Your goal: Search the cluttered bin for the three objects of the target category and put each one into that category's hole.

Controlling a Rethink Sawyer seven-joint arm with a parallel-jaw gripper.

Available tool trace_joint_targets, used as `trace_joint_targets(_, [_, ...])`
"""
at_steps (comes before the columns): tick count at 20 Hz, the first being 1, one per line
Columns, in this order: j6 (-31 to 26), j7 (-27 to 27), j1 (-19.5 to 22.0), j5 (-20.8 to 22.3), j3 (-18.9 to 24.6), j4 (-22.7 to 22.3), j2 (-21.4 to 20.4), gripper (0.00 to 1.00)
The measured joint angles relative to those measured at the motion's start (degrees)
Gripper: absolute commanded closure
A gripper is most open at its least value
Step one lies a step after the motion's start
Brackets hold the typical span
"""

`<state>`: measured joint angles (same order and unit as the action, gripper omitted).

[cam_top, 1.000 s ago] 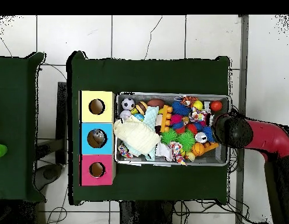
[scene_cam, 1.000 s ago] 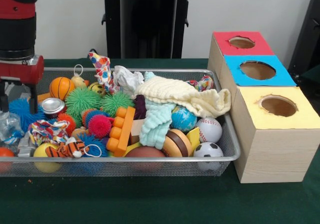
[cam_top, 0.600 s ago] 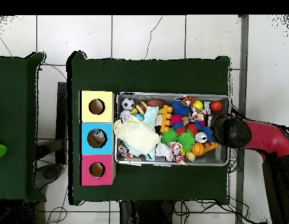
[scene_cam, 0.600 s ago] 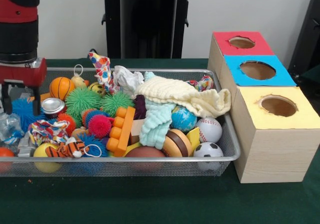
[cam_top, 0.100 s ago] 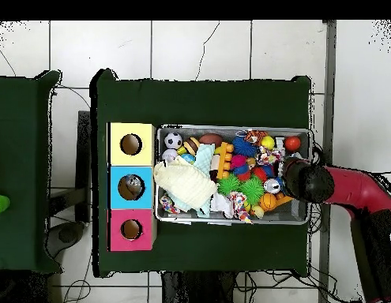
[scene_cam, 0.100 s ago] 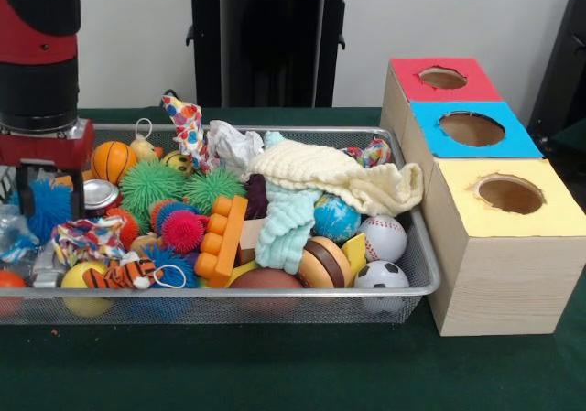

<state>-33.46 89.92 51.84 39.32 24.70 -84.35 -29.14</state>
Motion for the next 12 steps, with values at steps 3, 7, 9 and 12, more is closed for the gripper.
trace_joint_targets(3, [0.0,0.0,0.5,0.0,0.1,0.0,-0.3,0.0])
trace_joint_targets(7, [0.0,0.0,1.0,0.0,0.4,0.0,-0.6,0.0])
trace_joint_targets(9, [0.0,0.0,1.2,0.0,0.5,0.0,-0.7,0.0])
trace_joint_targets(12, [0.0,0.0,1.8,0.0,0.8,0.0,-1.0,0.0])
